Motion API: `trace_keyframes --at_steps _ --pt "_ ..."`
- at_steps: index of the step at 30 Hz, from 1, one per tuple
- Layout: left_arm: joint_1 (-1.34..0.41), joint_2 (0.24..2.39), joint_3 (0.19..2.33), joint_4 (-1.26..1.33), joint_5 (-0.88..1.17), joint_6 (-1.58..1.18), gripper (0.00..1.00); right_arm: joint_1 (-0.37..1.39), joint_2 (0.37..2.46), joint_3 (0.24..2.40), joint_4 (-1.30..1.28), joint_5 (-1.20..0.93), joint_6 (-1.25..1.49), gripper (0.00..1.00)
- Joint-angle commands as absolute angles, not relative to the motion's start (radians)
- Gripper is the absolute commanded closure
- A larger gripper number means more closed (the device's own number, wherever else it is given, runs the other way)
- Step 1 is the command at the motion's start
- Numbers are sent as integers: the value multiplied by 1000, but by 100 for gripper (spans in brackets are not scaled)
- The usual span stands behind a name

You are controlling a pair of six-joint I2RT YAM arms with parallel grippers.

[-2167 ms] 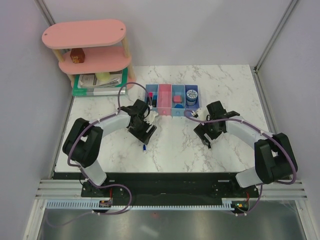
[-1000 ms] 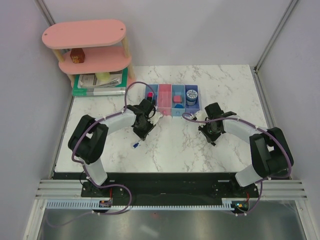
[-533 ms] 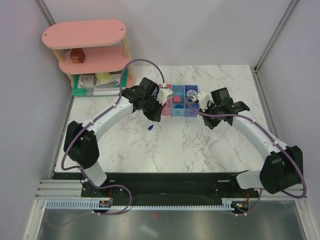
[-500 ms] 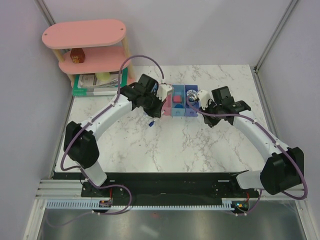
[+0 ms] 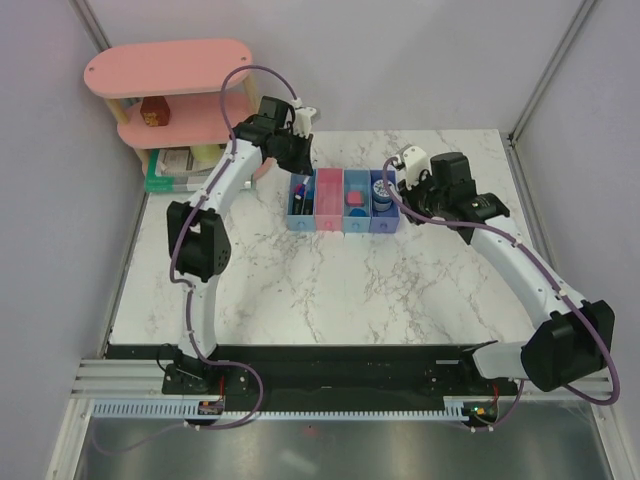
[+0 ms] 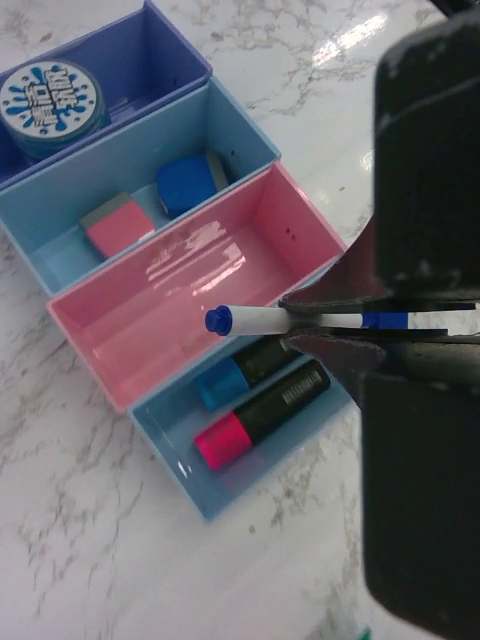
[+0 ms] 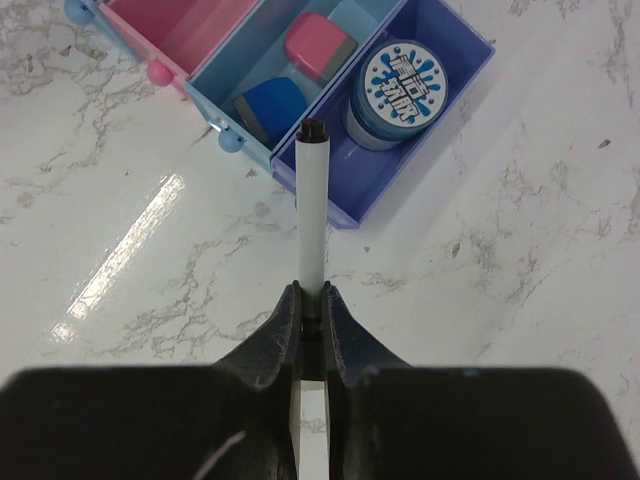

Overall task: Sort the stationery into containers
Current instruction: Place the pen in the storage box.

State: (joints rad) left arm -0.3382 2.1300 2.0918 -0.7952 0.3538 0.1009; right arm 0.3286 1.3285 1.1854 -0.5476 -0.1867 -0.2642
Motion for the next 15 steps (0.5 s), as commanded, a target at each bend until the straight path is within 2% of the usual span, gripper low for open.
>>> trace_keyframes --at_steps 1,9,15 --pt "-368 2220 2236 -815 570 32 98 325 1354 1242 -460 -192 -238 100" --pt "-410 2301 2273 -793 626 12 98 324 1385 1253 -446 -212 -245 100" --pt "-408 2336 2263 -787 566 29 98 325 1417 1311 -445 -258 -238 100"
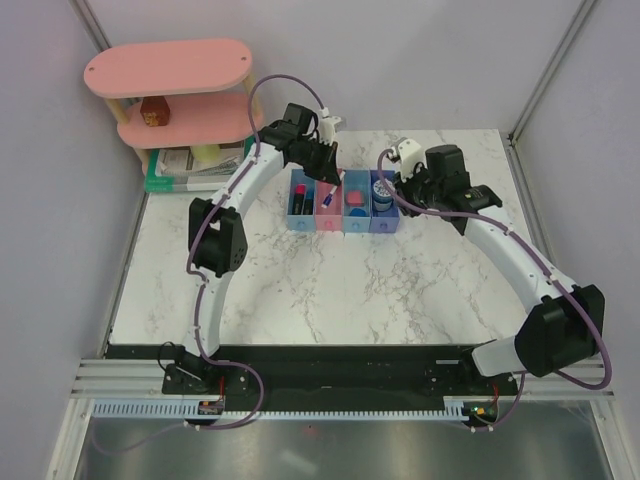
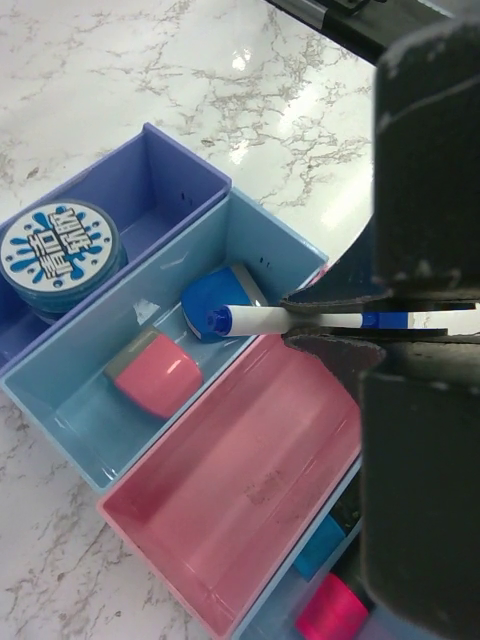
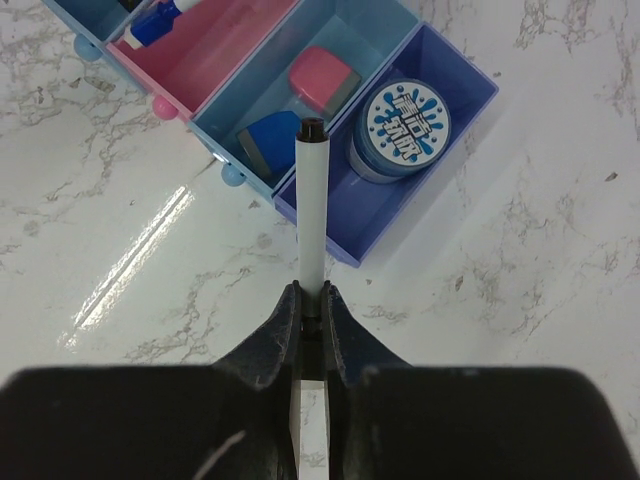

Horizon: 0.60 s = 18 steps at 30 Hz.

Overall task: Sort the stationery into containers
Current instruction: Place the pen in the storage box.

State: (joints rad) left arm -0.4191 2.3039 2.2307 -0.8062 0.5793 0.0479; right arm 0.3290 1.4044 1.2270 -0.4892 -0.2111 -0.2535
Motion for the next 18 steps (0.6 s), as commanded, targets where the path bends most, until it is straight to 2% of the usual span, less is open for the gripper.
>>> trace_keyframes --at_steps 1,13,16,18 --pt "-408 2341 2263 -785 558 31 98 325 1420 1321 -443 -259 -239 100" --pt "-408 2388 2247 -773 477 69 98 325 1453 1411 -443 -293 -236 100" --pt "-407 2396 2235 -772 474 72 90 324 1460 1431 -442 -301 -235 100" --pt "-407 2398 2230 -772 474 75 80 324 1466 1439 -443 -308 -232 100"
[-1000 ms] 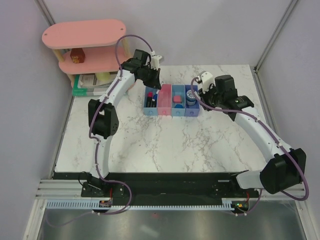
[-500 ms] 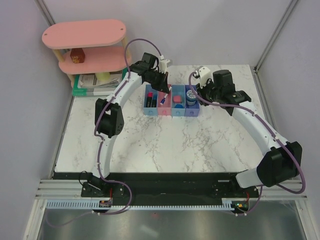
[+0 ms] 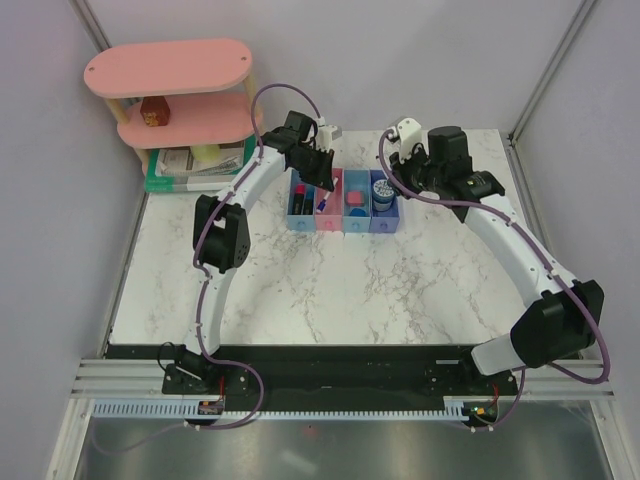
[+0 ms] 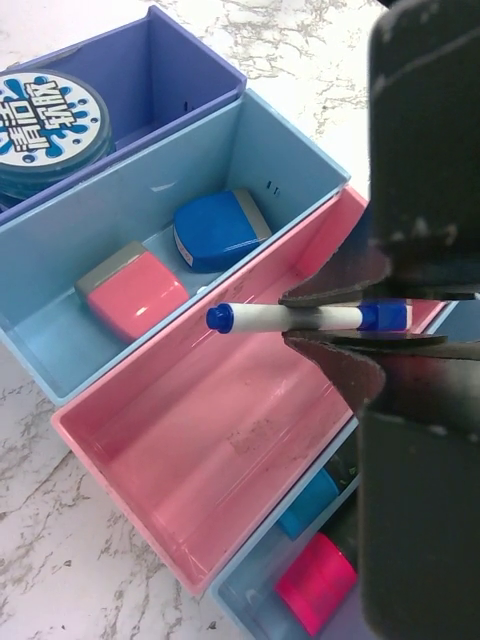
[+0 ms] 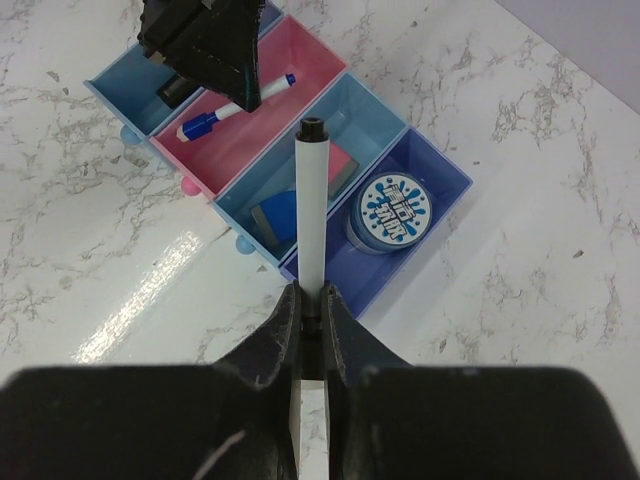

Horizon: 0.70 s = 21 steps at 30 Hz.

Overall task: Sort the stationery into containers
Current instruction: Place the pen in the storage box.

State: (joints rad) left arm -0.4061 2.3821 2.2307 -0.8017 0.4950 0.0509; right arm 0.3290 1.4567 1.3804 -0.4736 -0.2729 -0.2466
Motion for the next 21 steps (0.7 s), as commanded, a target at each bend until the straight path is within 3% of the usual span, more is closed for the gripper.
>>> trace_keyframes --at_steps 1,5,8,15,21 --pt "-407 2396 2227 -770 474 75 77 325 1468 1443 -443 -310 -227 100" --pt "-407 2379 2207 -767 471 84 42 327 1486 1440 -431 -324 -215 100" --pt "-400 2349 2194 -759 480 80 33 327 1503 1427 -394 -310 -200 100" --pt "-370 2157 2113 -733 508 83 30 327 1607 1439 -249 -305 -94 100" --pt "-327 1889 1854 -686 483 152 29 334 1745 1515 -157 -402 27 100"
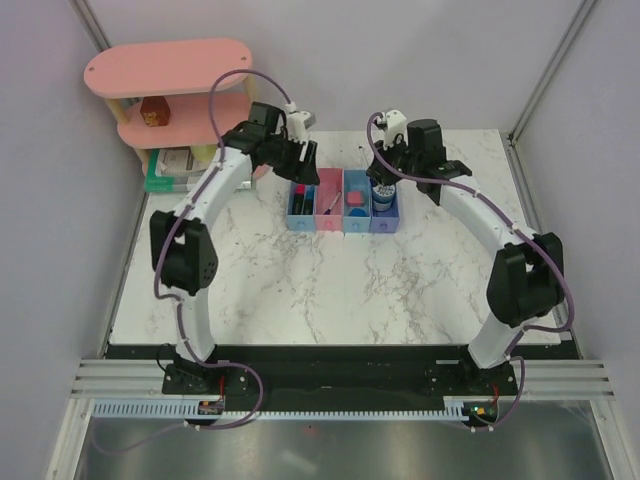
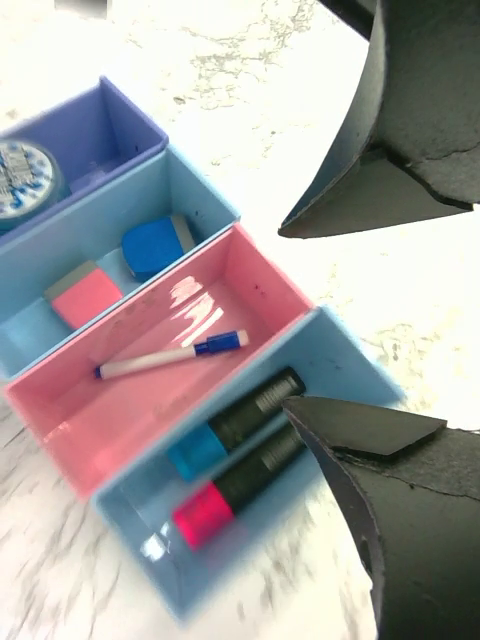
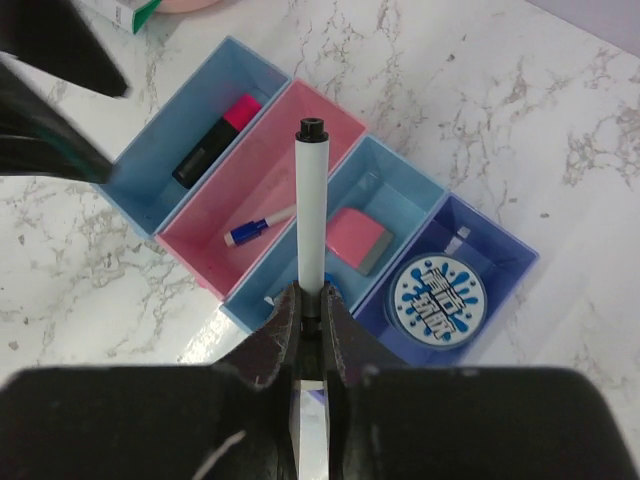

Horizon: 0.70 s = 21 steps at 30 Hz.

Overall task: Sort the stationery into containers
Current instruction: Place the pen in the storage box.

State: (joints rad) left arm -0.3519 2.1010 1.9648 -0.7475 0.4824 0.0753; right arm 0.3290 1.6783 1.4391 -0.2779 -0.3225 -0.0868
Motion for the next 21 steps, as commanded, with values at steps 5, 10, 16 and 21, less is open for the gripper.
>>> trace_keyframes --at_steps 5,10,16,21 --pt "-327 1680 1666 -690 414 221 27 370 1877 1598 -124 -426 55 100" --pt "-328 1568 1522 -730 394 250 26 406 1986 1647 -92 -442 84 100" --pt "-328 1485 1424 -727 387 253 26 423 2092 1678 -48 -437 113 100" --pt "-327 1486 1430 -732 385 255 26 439 2151 1703 -41 -431 112 100"
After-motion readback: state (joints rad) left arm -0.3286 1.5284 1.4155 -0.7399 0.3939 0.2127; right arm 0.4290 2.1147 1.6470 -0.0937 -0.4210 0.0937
